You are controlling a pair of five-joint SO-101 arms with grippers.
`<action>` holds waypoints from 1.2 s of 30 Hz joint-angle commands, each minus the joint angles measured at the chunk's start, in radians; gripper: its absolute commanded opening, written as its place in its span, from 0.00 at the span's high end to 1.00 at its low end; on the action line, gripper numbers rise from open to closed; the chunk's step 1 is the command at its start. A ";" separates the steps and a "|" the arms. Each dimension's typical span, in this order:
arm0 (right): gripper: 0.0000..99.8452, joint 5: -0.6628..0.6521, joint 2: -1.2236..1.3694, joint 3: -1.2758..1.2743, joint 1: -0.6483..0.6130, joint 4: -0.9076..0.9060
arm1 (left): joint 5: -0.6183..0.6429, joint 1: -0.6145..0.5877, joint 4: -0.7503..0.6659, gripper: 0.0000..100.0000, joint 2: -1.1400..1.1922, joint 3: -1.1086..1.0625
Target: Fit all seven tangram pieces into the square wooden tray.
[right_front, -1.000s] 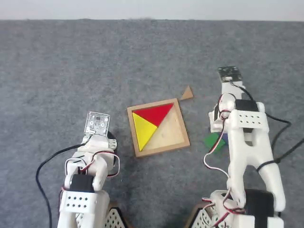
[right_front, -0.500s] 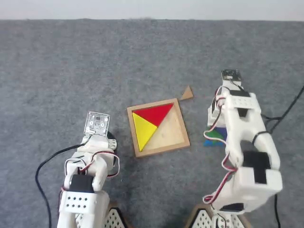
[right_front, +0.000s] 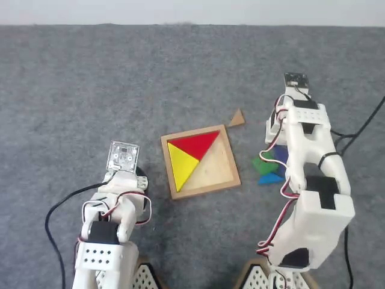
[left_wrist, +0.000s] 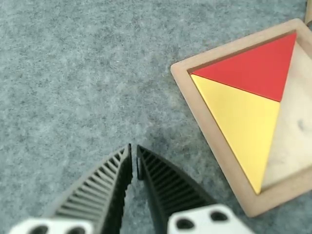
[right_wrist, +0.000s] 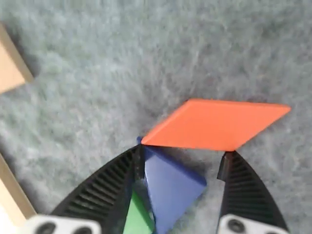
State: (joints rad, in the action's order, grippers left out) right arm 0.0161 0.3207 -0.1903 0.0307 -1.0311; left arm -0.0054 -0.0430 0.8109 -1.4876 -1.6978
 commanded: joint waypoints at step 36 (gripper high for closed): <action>0.74 -1.088 0.170 0.233 0.105 -0.177 | 0.006 -0.005 0.005 0.98 -0.014 0.008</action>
State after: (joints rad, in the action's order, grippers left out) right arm -1.0625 0.4557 0.0046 0.1304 -1.2029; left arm -0.0054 -0.0430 0.8109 -1.4876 -1.6978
